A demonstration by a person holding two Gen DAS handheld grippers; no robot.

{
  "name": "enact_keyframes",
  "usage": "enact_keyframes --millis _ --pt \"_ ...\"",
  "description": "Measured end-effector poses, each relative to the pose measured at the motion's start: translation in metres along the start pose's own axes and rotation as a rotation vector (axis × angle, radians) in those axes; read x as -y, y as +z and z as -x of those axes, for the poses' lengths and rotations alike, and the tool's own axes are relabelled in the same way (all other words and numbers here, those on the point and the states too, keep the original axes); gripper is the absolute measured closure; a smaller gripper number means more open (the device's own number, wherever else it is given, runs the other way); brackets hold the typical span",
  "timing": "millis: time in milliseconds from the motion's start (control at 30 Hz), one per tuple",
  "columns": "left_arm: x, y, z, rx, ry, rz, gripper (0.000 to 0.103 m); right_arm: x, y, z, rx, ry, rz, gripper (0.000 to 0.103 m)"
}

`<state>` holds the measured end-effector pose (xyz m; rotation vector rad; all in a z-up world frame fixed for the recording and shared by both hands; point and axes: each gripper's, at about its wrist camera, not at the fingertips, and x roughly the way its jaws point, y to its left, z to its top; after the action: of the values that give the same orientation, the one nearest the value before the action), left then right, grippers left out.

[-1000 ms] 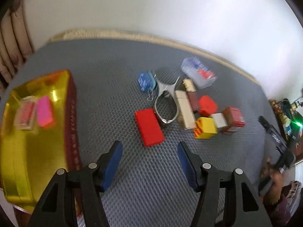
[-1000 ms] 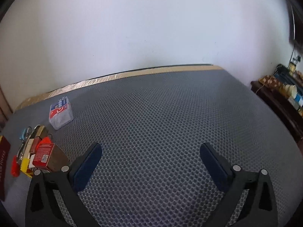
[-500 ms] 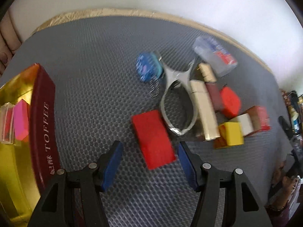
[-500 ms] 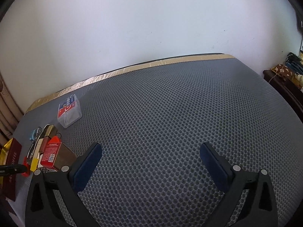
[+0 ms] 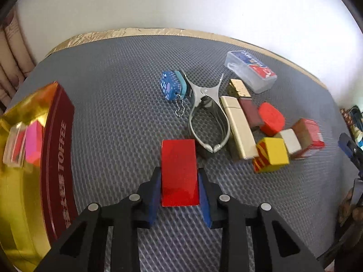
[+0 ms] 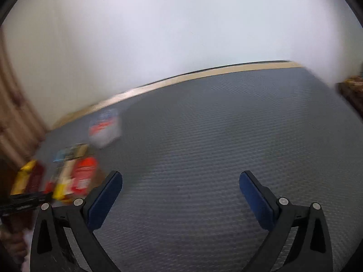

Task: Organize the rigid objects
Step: 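Lift the red block with the left gripper while the right gripper grasps the red QR-code box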

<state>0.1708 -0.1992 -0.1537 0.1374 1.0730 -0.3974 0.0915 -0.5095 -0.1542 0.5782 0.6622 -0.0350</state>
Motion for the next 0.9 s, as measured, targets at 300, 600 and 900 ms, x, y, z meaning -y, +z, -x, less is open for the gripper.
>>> enact_keyframes --millis 300,600,900 --pt "0.009 -0.019 0.02 0.0 -0.037 -0.032 0.072 -0.075 0.011 -0.017 -0.12 0.159 0.387 0.0" --pt "0.011 -0.031 0.034 -0.032 -0.073 -0.019 0.072 -0.108 0.014 -0.056 -0.296 0.184 0.777 0.002" --pt "0.009 -0.035 0.039 -0.062 -0.087 0.001 0.072 -0.131 0.014 -0.094 -0.538 0.222 0.978 0.053"
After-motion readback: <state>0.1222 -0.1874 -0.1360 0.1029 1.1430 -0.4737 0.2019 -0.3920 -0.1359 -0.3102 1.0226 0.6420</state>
